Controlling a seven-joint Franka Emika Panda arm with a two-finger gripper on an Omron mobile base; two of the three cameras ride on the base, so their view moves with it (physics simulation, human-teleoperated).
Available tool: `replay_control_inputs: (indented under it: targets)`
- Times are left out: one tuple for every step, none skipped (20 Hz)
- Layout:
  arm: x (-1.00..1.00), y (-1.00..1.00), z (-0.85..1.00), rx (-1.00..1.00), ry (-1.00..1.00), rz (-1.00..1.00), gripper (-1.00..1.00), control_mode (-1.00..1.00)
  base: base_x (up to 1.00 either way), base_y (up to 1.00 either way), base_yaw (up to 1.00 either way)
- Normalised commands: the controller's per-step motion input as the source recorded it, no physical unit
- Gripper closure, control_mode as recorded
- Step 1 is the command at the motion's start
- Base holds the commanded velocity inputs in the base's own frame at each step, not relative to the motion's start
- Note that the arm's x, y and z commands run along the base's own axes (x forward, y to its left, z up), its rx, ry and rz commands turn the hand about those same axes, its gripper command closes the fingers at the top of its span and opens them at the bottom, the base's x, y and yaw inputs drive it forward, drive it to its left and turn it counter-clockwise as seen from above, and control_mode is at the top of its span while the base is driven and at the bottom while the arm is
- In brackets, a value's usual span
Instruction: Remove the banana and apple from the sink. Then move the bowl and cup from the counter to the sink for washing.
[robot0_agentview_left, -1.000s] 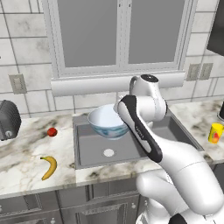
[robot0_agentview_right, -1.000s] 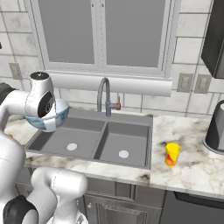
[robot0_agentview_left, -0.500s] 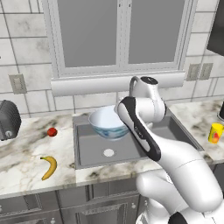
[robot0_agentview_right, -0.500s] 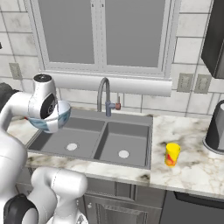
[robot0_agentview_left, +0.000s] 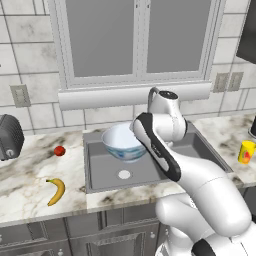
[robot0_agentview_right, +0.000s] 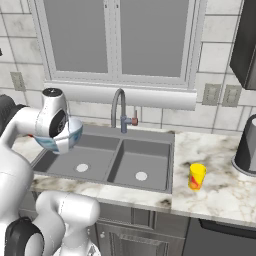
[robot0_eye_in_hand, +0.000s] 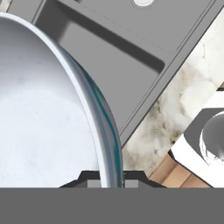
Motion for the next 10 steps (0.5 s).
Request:
replay_control_inputs:
  targets:
    - [0.09, 0.00, -0.16, 0.00, 0.00, 0.00, 1.00, -1.00, 0.00, 0.00, 0.00]
    - [0.08, 0.00, -0.16, 0.00, 0.00, 0.00, 1.00, -1.00, 0.00, 0.00, 0.00]
    - [0.08, 0.00, -0.15, 0.00, 0.00, 0.00, 1.00, -1.00, 0.00, 0.00, 0.00]
    - [0.08, 0.00, -0.16, 0.00, 0.00, 0.00, 1.00, -1.00, 0.00, 0.00, 0.00]
    - [0.08, 0.00, -0.15, 0.00, 0.00, 0.00, 1.00, -1.00, 0.00, 0.00, 0.00]
    - [0.08, 0.00, -0.15, 0.00, 0.00, 0.00, 1.00, -1.00, 0.00, 0.00, 0.00]
    - [0.08, 0.00, -0.15, 0.00, 0.00, 0.00, 1.00, -1.00, 0.00, 0.00, 0.00]
    - [0.08, 0.00, -0.16, 0.00, 0.00, 0.00, 1.00, -1.00, 0.00, 0.00, 0.00]
    - [0.08, 0.00, -0.15, 0.00, 0.00, 0.00, 1.00, -1.00, 0.00, 0.00, 0.00]
    - [0.09, 0.00, -0.14, 0.00, 0.00, 0.00, 1.00, -1.00, 0.00, 0.00, 0.00]
